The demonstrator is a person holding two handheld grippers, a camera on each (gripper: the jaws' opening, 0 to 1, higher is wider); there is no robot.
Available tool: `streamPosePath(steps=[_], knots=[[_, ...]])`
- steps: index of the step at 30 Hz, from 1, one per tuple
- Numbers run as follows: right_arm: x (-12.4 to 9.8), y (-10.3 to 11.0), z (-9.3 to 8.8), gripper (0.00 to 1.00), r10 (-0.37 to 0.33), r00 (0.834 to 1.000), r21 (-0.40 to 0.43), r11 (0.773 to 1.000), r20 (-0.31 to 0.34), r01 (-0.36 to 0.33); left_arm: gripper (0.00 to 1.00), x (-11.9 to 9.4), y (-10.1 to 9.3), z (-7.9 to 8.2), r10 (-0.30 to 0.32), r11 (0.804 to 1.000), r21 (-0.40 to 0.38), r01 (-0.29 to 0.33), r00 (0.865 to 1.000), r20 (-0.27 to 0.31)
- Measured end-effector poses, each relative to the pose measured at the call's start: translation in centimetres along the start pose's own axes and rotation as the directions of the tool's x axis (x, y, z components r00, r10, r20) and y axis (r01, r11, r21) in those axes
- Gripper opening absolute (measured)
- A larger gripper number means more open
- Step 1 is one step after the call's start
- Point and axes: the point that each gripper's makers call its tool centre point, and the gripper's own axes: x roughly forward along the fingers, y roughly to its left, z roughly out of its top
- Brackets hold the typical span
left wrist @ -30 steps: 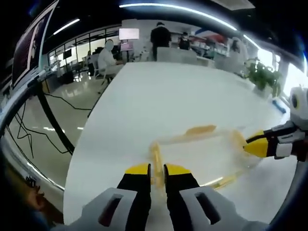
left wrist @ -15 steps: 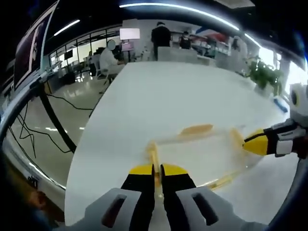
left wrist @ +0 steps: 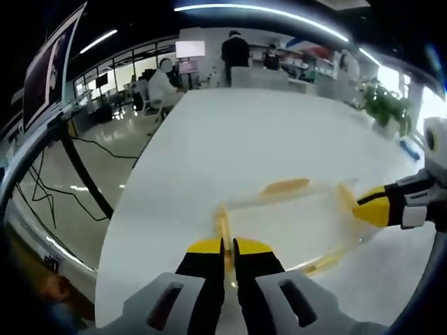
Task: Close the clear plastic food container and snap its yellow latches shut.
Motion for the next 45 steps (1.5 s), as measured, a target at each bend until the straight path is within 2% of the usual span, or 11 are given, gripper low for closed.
streamPosePath(steps=[7,9,11,13,15,18,20,26,32,38,45], knots=[[0.0,-0.2,0.0,0.05,-0.007,1.0,-0.019,1.0,0.003,0.007,0.01,0.1,0.1,0.0,-0.001,1.0,-0.004,0.001,1.0,-0.004],[-0.1,-0.4,0.1,0.04,-0.018,1.0,0.009,1.0,0.006,0.018,0.01,0.0,0.1,0.0,-0.005,1.0,-0.004,0.005,1.0,-0.008],[-0.3,-0.5,0.4,0.03,-0.02,1.0,0.031,0.999,0.019,0.02,0.01,0.0,0.0,0.0,-0.008,1.0,0.0,0.008,1.0,-0.01],[-0.5,-0.3,0.9,0.03,-0.015,0.999,0.0,1.0,0.032,0.015,0.01,-0.2,0.0,0.0,-0.01,1.0,0.006,0.01,1.0,-0.009],[-0.7,-0.4,1.4,0.03,-0.011,0.999,0.009,1.0,0.042,0.011,0.01,-0.4,0.0,-0.1,-0.012,1.0,0.001,0.012,1.0,-0.01],[-1.1,-0.6,1.7,0.02,-0.012,0.999,0.016,1.0,0.046,0.011,0.02,-0.9,-0.2,0.3,-0.023,1.0,0.001,0.023,1.0,0.005],[-1.2,-0.6,1.7,0.02,-0.014,0.999,0.022,1.0,0.046,0.013,0.02,-1.0,-0.5,0.5,-0.028,0.999,0.032,0.028,1.0,0.003],[-2.2,-0.5,2.2,0.02,-0.02,0.998,0.045,0.999,0.06,0.017,0.02,-1.6,-0.8,1.3,-0.029,0.999,0.028,0.029,1.0,0.01],[-3.2,-0.7,3.1,0.02,-0.027,0.997,0.048,0.999,0.076,0.024,0.02,-2.4,-1.5,2.5,-0.045,0.997,0.065,0.043,0.999,0.02],[-4.6,-1.1,3.7,0.02,-0.038,0.995,0.055,0.998,0.087,0.034,0.02,-2.9,-2.2,3.1,-0.061,0.996,0.07,0.059,0.998,0.019],[-5.6,-1.7,4.3,0.02,-0.05,0.993,0.052,0.998,0.103,0.045,0.03,-3.3,-3.5,2.8,-0.075,0.995,0.059,0.075,0.997,0.01]])
